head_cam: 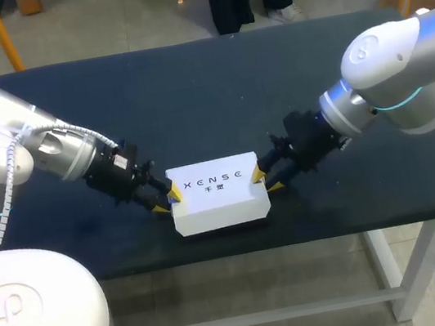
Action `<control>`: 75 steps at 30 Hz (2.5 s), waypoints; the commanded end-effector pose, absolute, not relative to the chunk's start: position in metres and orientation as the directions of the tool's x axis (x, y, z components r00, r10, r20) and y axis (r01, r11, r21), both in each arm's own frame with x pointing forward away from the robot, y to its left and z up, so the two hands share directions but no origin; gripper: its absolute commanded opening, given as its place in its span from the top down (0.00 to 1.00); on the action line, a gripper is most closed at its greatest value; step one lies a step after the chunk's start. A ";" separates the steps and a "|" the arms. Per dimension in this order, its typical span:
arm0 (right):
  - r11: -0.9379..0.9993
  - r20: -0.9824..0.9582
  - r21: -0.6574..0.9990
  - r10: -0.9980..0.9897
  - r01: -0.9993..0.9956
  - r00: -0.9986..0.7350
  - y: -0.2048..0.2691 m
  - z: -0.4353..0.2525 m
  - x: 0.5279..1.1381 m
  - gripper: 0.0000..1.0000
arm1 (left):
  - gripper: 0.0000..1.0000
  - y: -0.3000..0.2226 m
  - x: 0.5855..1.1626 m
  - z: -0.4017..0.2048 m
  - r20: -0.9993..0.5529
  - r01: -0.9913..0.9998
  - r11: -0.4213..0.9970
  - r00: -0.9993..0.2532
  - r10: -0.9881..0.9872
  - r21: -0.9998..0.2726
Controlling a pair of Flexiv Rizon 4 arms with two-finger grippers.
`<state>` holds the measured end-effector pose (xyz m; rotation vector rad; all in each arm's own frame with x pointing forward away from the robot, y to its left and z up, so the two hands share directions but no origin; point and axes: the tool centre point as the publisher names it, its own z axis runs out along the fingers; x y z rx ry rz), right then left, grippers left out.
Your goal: Assemble the packaging by folding the flat box into shape, placing the metal phone stand inside, and closing the box properly
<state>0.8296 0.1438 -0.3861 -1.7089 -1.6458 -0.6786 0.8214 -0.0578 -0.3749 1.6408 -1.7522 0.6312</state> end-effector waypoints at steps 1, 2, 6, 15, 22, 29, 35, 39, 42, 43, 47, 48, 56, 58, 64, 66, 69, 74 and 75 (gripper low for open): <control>0.010 0.753 -0.105 0.654 0.994 0.073 0.148 -0.384 0.829 0.55 | 0.56 -0.059 0.821 -0.372 0.732 -0.990 0.106 -0.007 -0.681 0.089; 0.010 0.752 -0.105 0.655 0.994 0.073 0.149 -0.384 0.829 0.55 | 0.56 -0.059 0.820 -0.372 0.730 -0.990 0.105 -0.005 -0.683 0.091; 0.008 0.750 -0.107 0.657 0.994 0.075 0.149 -0.384 0.829 0.55 | 0.56 -0.058 0.819 -0.369 0.727 -0.990 0.103 -0.002 -0.686 0.094; 0.008 0.749 -0.116 0.657 0.993 0.082 0.149 -0.379 0.829 0.55 | 0.55 -0.058 0.820 -0.362 0.719 -0.989 0.100 0.010 -0.695 0.111; 0.003 0.752 -0.134 0.651 0.991 0.100 0.148 -0.376 0.832 0.55 | 0.55 -0.059 0.821 -0.359 0.711 -0.987 0.095 0.024 -0.703 0.128; 0.002 0.753 -0.138 0.650 0.990 0.103 0.147 -0.372 0.833 0.55 | 0.55 -0.058 0.823 -0.357 0.708 -0.985 0.091 0.039 -0.705 0.145; 0.003 0.750 -0.143 0.652 0.990 0.106 0.148 -0.369 0.834 0.55 | 0.55 -0.057 0.824 -0.355 0.707 -0.982 0.094 0.051 -0.705 0.165; 0.006 0.749 -0.148 0.654 0.989 0.108 0.149 -0.367 0.835 0.55 | 0.55 -0.057 0.825 -0.353 0.705 -0.980 0.095 0.057 -0.707 0.174; 0.007 0.748 -0.151 0.655 0.989 0.109 0.150 -0.366 0.836 0.55 | 0.55 -0.057 0.825 -0.352 0.704 -0.978 0.098 0.063 -0.707 0.185; 0.007 0.747 -0.154 0.656 0.988 0.111 0.151 -0.365 0.836 0.55 | 0.55 -0.057 0.825 -0.351 0.703 -0.977 0.098 0.066 -0.708 0.191; 0.008 0.743 -0.163 0.659 0.987 0.118 0.153 -0.363 0.837 0.54 | 0.55 -0.058 0.826 -0.349 0.701 -0.973 0.101 0.077 -0.709 0.209; 0.008 0.742 -0.167 0.659 0.986 0.121 0.153 -0.362 0.837 0.54 | 0.55 -0.058 0.827 -0.349 0.700 -0.972 0.101 0.079 -0.709 0.213; 0.003 0.736 -0.195 0.662 0.981 0.144 0.156 -0.360 0.840 0.53 | 0.56 -0.059 0.828 -0.346 0.693 -0.965 0.098 0.102 -0.714 0.243; 0.001 0.734 -0.201 0.663 0.980 0.150 0.157 -0.359 0.840 0.53 | 0.56 -0.060 0.828 -0.345 0.691 -0.963 0.099 0.107 -0.715 0.252; -0.004 0.729 -0.221 0.664 0.975 0.168 0.157 -0.357 0.841 0.54 | 0.56 -0.062 0.828 -0.342 0.685 -0.955 0.101 0.123 -0.718 0.278; -0.004 0.727 -0.231 0.664 0.973 0.175 0.157 -0.356 0.842 0.53 | 0.56 -0.062 0.829 -0.340 0.684 -0.953 0.102 0.129 -0.718 0.286; -0.004 0.726 -0.244 0.663 0.970 0.185 0.158 -0.354 0.843 0.54 | 0.56 -0.063 0.829 -0.339 0.681 -0.949 0.101 0.138 -0.719 0.300; 0.001 0.721 -0.274 0.662 0.962 0.205 0.159 -0.352 0.847 0.54 | 0.58 -0.065 0.831 -0.337 0.681 -0.940 0.107 0.153 -0.716 0.323; 0.000 0.719 -0.279 0.663 0.960 0.209 0.159 -0.352 0.847 0.54 | 0.58 -0.065 0.832 -0.337 0.682 -0.939 0.109 0.153 -0.715 0.326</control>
